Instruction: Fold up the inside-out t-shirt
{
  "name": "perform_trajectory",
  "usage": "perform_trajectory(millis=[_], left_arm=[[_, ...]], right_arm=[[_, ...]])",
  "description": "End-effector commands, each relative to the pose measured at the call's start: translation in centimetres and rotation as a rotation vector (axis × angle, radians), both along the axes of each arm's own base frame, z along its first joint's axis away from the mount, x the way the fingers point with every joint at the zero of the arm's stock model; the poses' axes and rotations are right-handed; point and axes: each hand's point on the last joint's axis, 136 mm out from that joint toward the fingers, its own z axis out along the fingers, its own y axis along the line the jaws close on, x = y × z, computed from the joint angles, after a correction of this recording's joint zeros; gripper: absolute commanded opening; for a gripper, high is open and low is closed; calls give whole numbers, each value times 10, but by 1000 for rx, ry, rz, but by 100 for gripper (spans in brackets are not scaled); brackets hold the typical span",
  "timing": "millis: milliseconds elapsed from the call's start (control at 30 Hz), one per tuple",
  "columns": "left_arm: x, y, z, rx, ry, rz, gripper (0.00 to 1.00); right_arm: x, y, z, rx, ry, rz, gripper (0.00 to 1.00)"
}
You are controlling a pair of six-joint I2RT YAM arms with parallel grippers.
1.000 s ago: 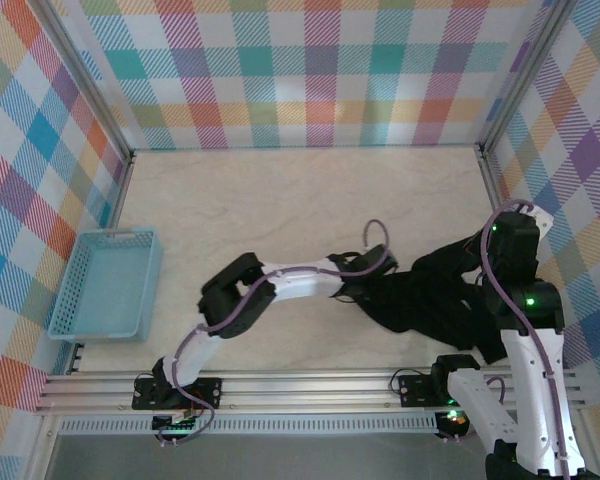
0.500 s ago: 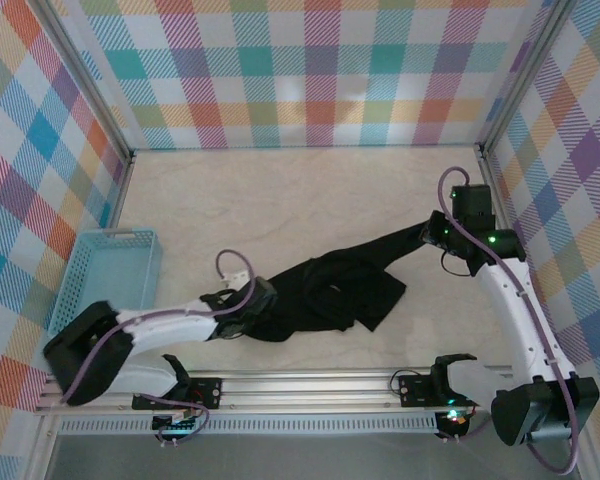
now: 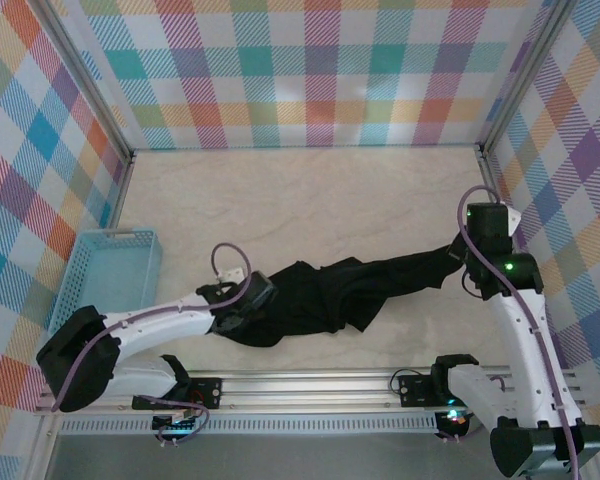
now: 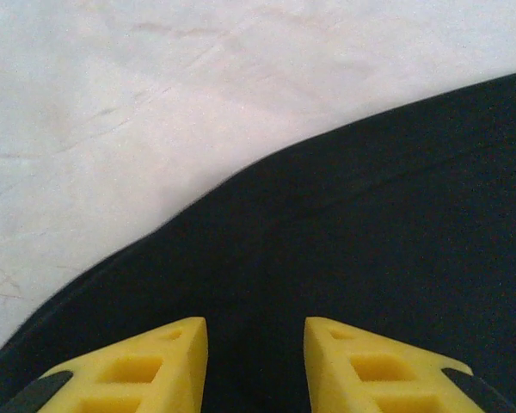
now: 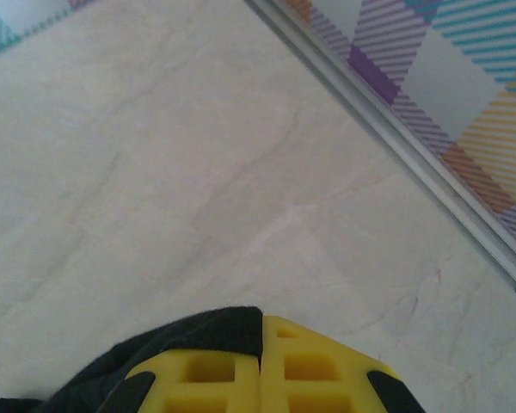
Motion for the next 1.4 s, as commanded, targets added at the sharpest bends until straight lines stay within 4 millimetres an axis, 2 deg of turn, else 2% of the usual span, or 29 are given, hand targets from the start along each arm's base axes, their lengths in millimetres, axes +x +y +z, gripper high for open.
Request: perform_trajectory(millis=[0, 100, 200, 333, 467, 600, 800, 1133, 1233, 1367], left_arm=[[14, -38, 39, -18, -12, -123, 37], [15, -78, 47, -5, -15, -239, 40], [7, -104, 31, -3, 40, -295, 40], [2, -115, 14, -5, 77, -288, 42], [2, -115, 5, -9, 79, -269, 54], [0, -113, -4, -13, 94, -274, 54], [2, -115, -10, -31, 98, -283, 48], [3, -119, -10, -36, 101, -291, 24], [3, -118, -6, -40, 91, -290, 16], [9, -113, 12, -10, 50, -299, 4]], right_arm=[[-6, -3, -16, -4, 45, -19, 0], [-6, -1, -14, 3, 33, -13, 0], [-6, -2, -10, 0, 19, -9, 1], [-7, -1, -9, -2, 13, -5, 0], [-7, -1, -10, 2, 11, 1, 0], [-6, 0, -9, 6, 8, 3, 0], [-7, 1, -7, 10, 3, 4, 0], [-9, -1, -3, -2, -6, 1, 0], [-10, -1, -2, 0, -6, 3, 0], [-10, 0, 0, 3, -9, 5, 0]])
